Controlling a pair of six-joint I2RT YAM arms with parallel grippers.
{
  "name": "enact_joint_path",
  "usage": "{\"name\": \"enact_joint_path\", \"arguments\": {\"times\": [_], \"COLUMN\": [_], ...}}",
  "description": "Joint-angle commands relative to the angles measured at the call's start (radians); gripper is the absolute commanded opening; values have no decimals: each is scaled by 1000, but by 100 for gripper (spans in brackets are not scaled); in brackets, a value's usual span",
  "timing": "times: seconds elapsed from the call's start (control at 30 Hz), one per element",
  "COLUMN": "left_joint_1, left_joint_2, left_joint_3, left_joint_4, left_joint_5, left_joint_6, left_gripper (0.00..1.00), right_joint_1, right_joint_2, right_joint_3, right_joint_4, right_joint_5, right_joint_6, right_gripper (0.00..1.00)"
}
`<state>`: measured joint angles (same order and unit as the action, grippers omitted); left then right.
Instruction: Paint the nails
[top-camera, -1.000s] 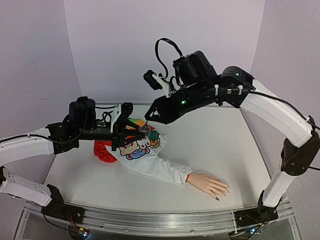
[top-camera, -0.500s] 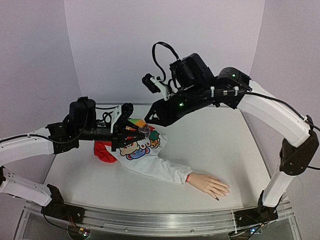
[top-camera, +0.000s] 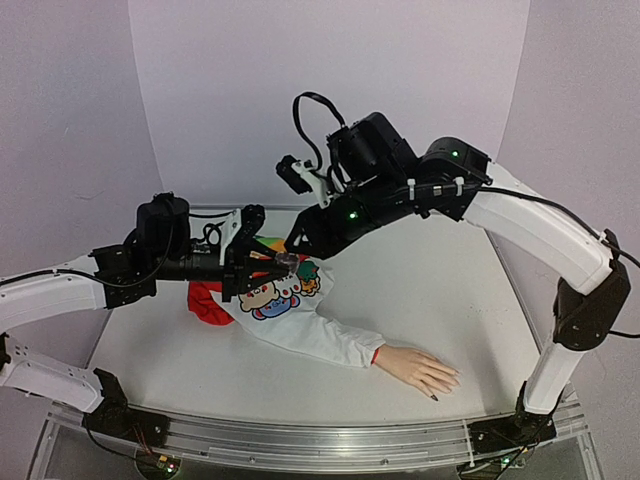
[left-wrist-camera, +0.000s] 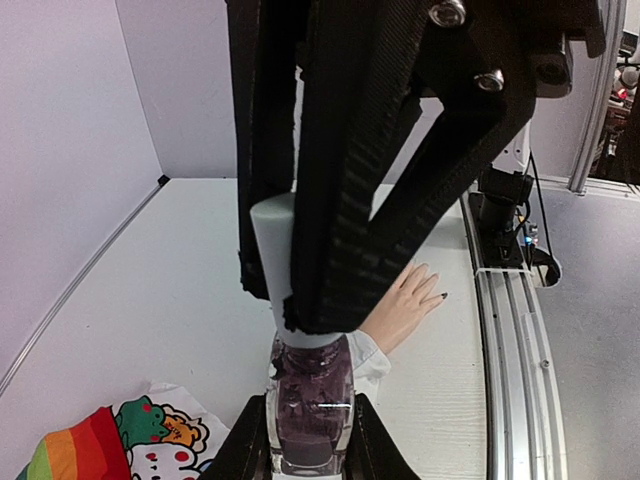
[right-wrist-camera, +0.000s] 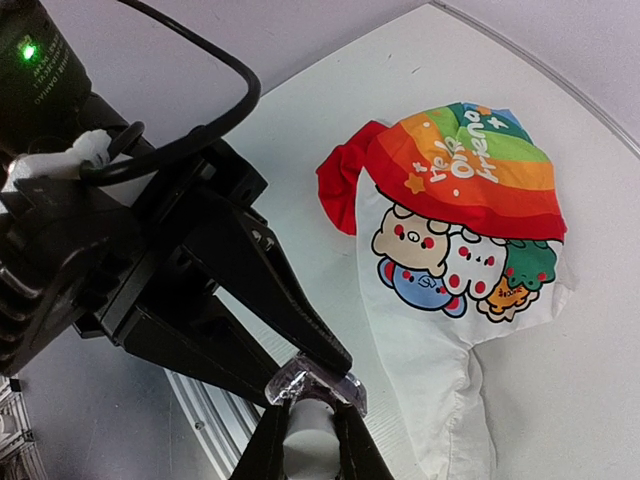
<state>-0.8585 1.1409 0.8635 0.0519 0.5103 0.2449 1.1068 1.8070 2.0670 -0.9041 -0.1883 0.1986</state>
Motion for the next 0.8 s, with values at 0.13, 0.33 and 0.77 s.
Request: {"name": "enact_joint_path", "arguments": {"times": [0.13, 0.33, 0.77], "left_joint_1": [-2, -4, -32], "left_joint_2": [-38, -33, 113], "left_joint_3": [36, 8, -5], "left_joint_4": [77, 202, 390], "left_joint_5": [-114, -363, -644], "left_joint_6": [-22, -52, -96], "left_gripper": [0, 0, 0], "right_joint_1": [40, 56, 54], "right_joint_2": [66, 145, 286], "right_joint_3": [47, 51, 263], "right_joint_4": [-7, -7, -9], "right_joint_5": [115, 329, 462], "right_joint_6": [35, 290, 581], "right_gripper": [0, 0, 11]}}
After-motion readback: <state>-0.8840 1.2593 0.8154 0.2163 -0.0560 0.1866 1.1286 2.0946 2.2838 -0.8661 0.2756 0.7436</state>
